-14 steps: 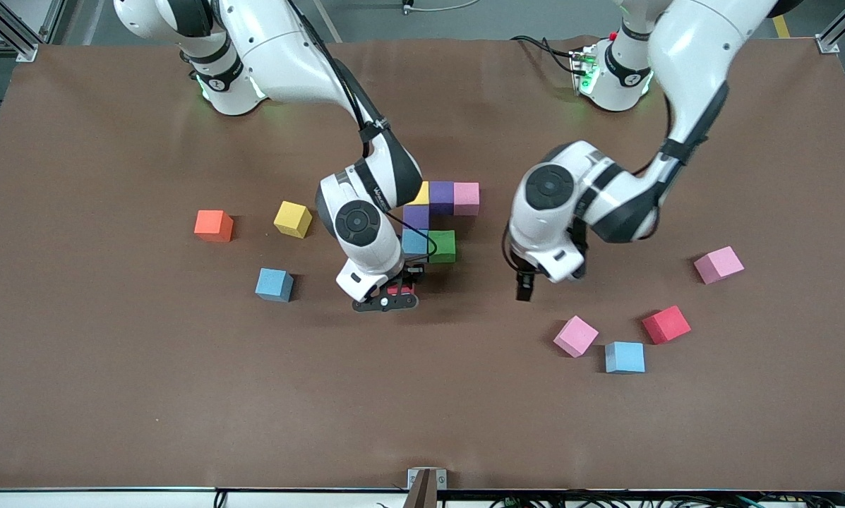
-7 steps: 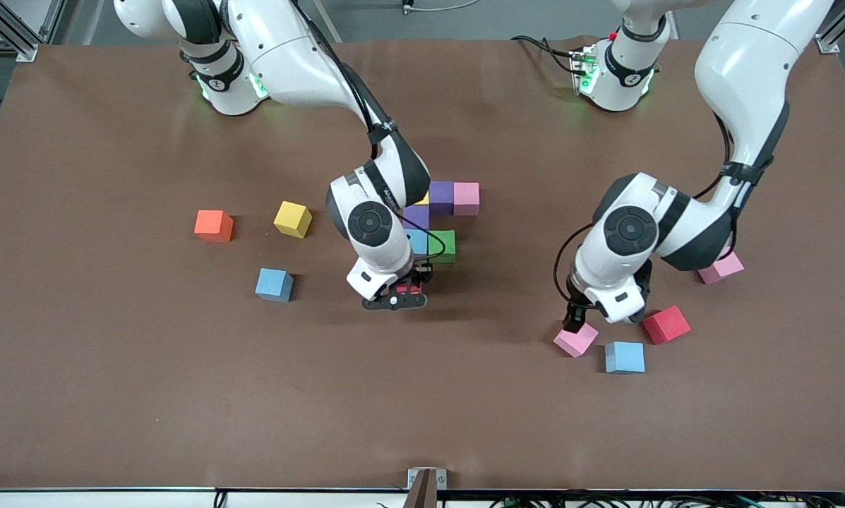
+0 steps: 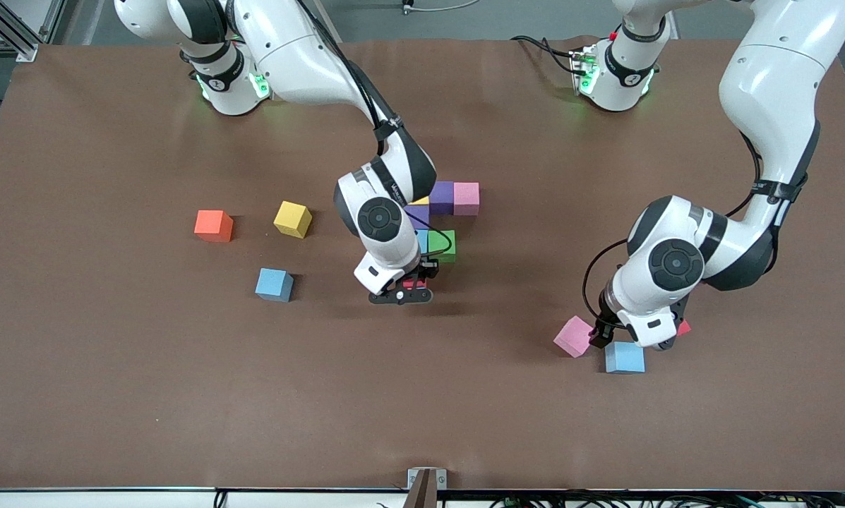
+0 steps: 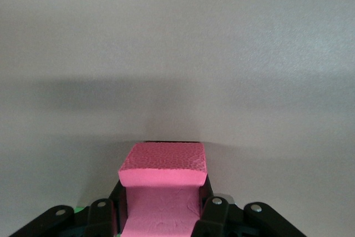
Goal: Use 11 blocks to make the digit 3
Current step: 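Reach the left gripper down to the pink cube near the red cube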
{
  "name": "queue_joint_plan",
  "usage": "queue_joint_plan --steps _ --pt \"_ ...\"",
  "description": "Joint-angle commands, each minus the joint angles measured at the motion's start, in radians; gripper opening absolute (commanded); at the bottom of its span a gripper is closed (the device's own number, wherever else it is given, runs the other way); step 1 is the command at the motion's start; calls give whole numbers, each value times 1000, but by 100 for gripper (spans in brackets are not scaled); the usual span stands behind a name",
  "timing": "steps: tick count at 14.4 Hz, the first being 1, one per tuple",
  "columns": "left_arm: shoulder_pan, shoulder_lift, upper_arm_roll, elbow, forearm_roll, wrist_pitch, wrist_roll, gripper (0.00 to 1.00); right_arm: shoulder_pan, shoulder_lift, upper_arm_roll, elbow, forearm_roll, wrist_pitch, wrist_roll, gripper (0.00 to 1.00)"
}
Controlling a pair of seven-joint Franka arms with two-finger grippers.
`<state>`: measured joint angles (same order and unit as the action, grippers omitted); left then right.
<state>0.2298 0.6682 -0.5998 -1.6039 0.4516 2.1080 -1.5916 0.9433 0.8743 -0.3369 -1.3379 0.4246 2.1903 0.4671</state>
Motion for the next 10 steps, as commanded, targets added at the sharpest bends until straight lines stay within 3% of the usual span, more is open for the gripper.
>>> queue_joint_plan --steps 1,6,10 --pt "11 45 -8 71 -76 -20 129 100 11 6 -7 -1 -3 -1 60 1" --pt "5 146 -8 174 -105 -25 225 100 29 3 -14 -26 -9 2 64 1" --pt "-1 174 12 190 -100 -26 269 100 31 3 -14 -26 -12 0 65 1"
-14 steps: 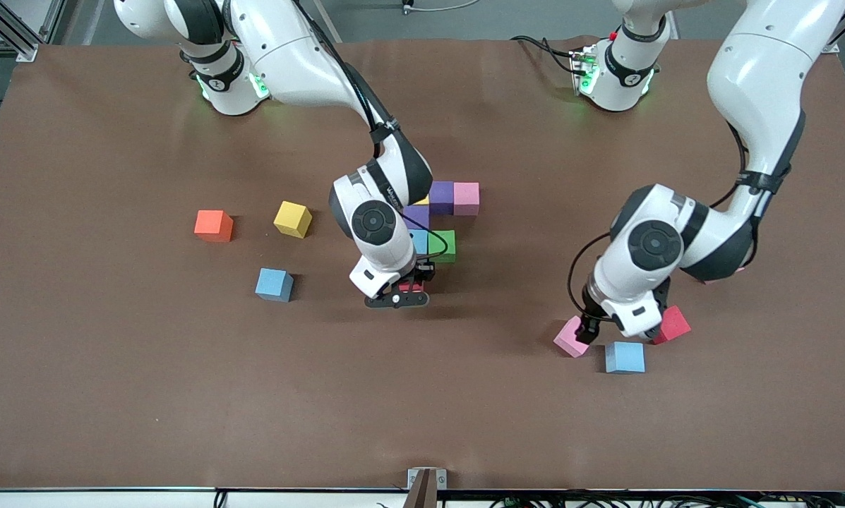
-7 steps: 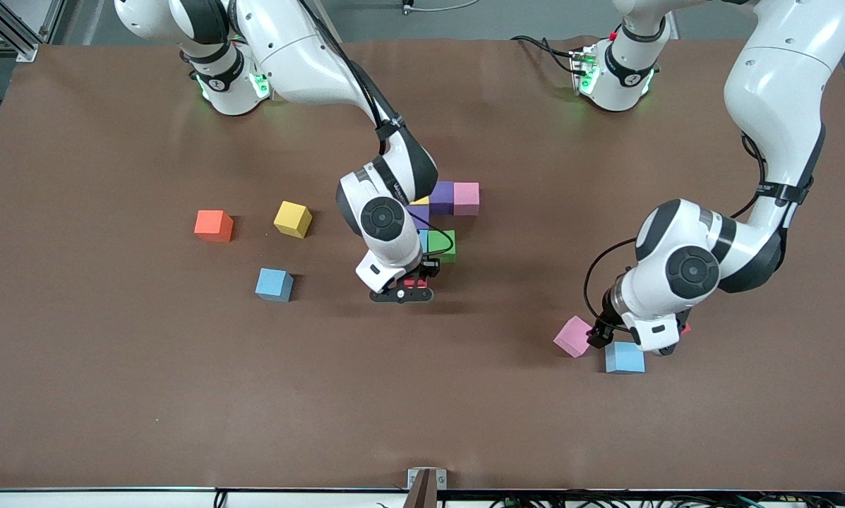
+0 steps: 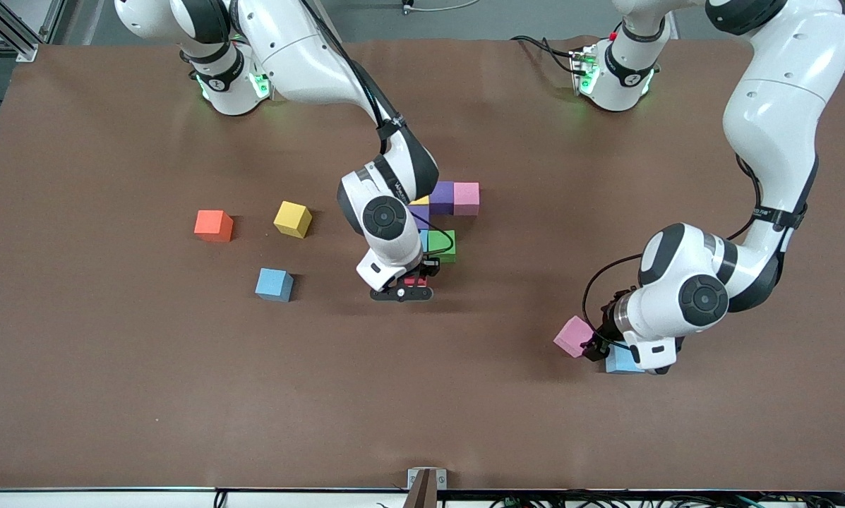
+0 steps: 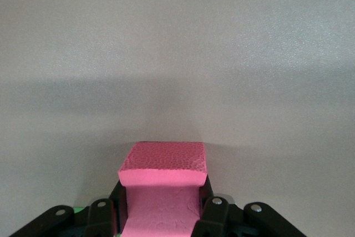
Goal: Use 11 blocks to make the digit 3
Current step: 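Grasp and lift the pink cube with the left gripper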
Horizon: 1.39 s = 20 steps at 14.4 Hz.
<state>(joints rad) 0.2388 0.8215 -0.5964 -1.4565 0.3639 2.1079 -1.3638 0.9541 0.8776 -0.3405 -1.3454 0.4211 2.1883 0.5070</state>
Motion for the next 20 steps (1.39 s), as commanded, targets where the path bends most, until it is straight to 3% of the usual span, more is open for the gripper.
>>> queue_joint_plan --steps 1,15,18,20 --pt "-10 24 9 50 -13 -26 55 100 22 0 -11 -18 -8 2 28 1" --pt "-67 105 32 100 -14 18 58 97 14 -5 -11 -20 -42 -51 4 1" --pt "-67 113 32 99 -14 30 65 73 18 -5 -11 -18 -41 -50 13 1" --pt "-65 111 32 97 -16 30 58 45 23 -5 -11 -18 -35 -42 24 1"
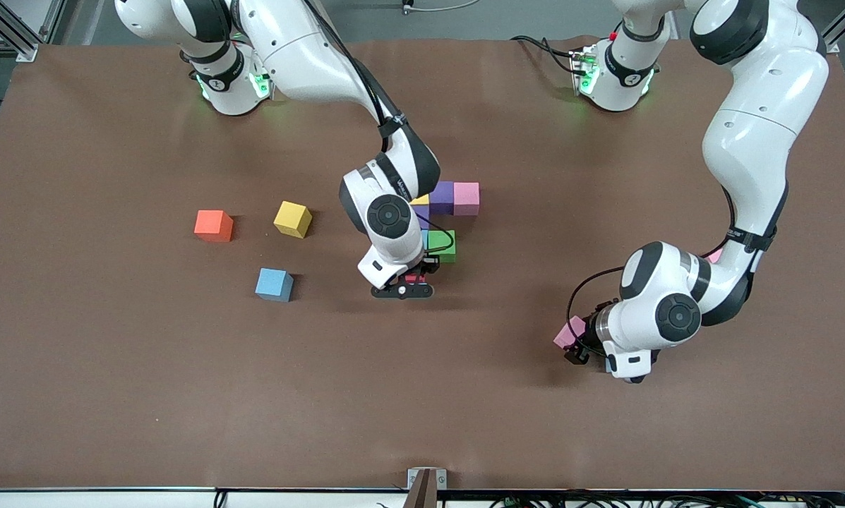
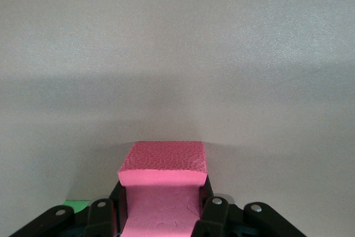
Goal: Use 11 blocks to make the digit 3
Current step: 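Grasp and lift the pink cube with the left gripper, then carry the pink cube with the left gripper toward the green cube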
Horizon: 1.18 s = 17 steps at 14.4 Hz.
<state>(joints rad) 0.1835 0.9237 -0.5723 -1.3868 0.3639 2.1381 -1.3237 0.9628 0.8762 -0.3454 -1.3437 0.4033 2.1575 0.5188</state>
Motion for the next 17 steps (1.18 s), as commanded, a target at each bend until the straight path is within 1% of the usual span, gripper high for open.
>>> queue_joint_plan --steps 1,2,3,5,7,10,15,17 --pt "-9 3 8 28 -16 0 15 33 13 -2 -6 -18 -17 -8 30 1" --pt "-9 -2 6 28 -22 -1 5 26 14 -2 -6 -18 -17 -7 32 1" --pt "-6 -9 5 26 -48 -6 -15 23 14 -2 -6 -18 -17 -7 32 1" --pt "-1 -38 -7 5 -77 -20 -93 24 16 -2 -6 -18 -14 -8 36 1" --pt "2 -75 -55 -37 -77 -36 -242 24 16 -2 -4 -17 -14 -7 53 2" --pt "1 -115 -98 -93 -75 -40 -460 24 17 -2 -4 -15 -14 -7 55 2" --pt "-2 -190 -155 -242 -63 -5 -737 23 17 -2 -1 -12 -12 -5 75 2" --pt "-2 -244 -162 -338 -63 89 -830 23 17 -2 -1 -12 -14 -5 75 2"
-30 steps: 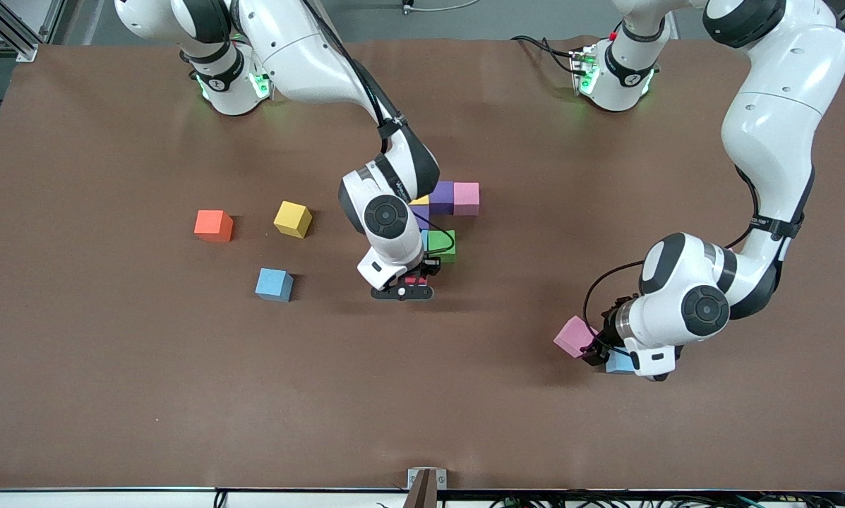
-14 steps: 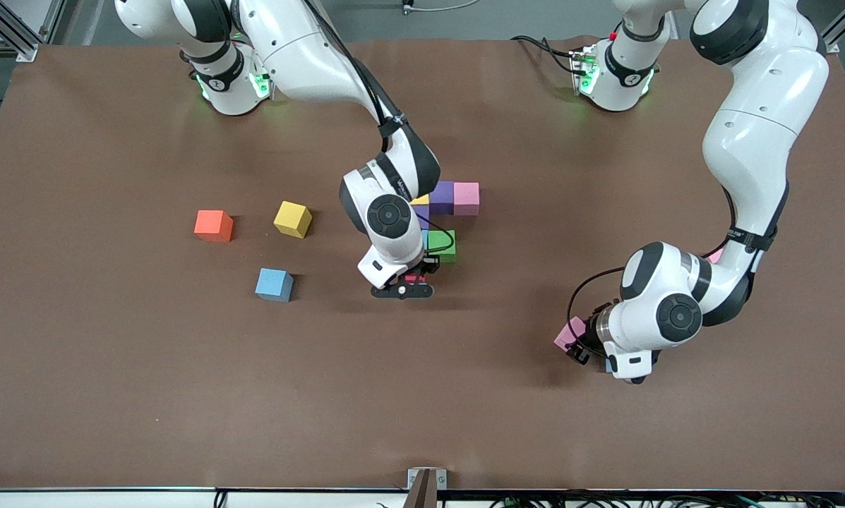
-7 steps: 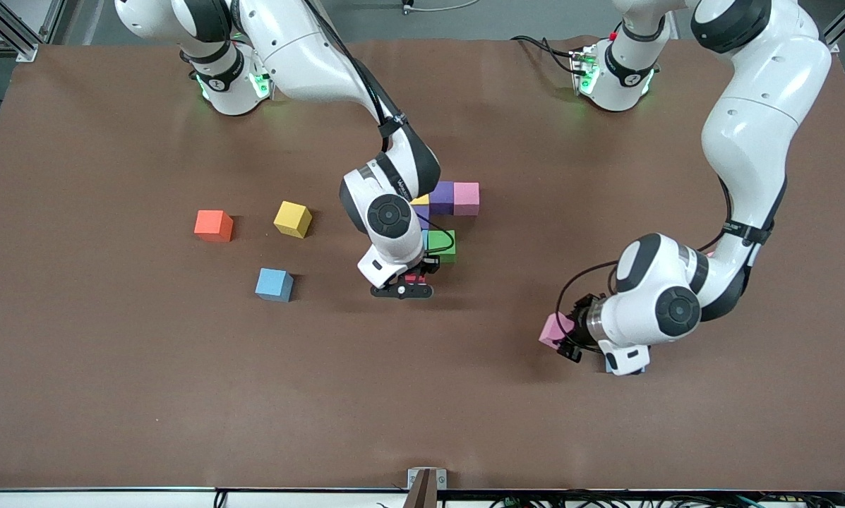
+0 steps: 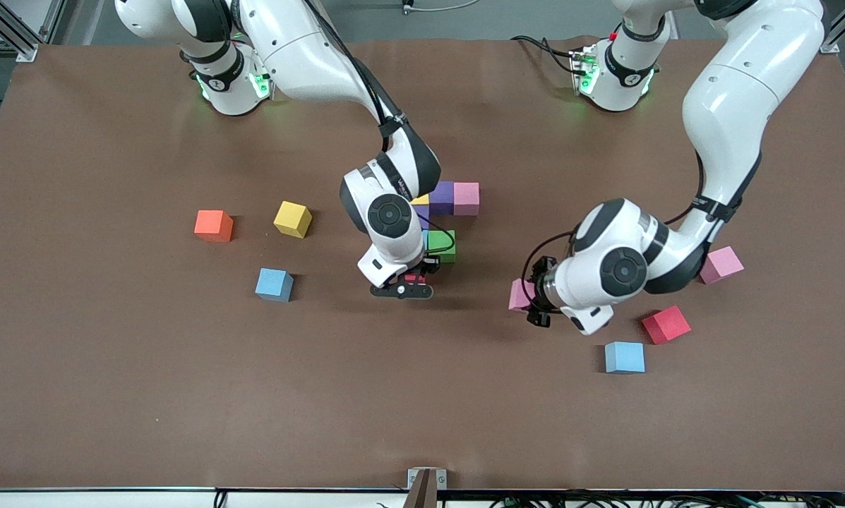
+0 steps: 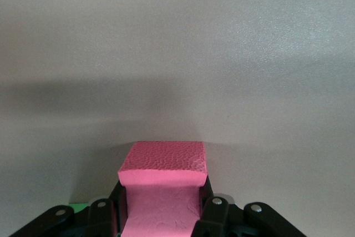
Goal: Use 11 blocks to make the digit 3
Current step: 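Carry the pink cube with the left gripper toward the green cube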
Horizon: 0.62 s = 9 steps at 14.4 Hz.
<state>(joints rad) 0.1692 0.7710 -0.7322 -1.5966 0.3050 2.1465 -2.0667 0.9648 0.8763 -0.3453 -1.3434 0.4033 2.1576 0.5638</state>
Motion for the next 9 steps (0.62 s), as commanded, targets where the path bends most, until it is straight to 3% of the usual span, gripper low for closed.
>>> queue_joint_plan --steps 1,3,4,5,9 --pt "3 -119 -1 -184 -3 142 -154 24 15 -2 -1 -13 -14 -5 30 2" --pt "-16 -137 -1 -241 5 213 -280 24 15 -2 -1 -13 -14 -5 21 5" --pt "-26 -136 -1 -249 18 214 -317 24 9 -2 -1 -11 -17 -10 15 20" --pt "-43 -134 -1 -250 31 214 -355 24 5 -2 -1 -10 -21 -10 15 97" --pt "-99 -111 1 -253 83 217 -453 24 3 -5 -1 -7 -20 -12 11 100"
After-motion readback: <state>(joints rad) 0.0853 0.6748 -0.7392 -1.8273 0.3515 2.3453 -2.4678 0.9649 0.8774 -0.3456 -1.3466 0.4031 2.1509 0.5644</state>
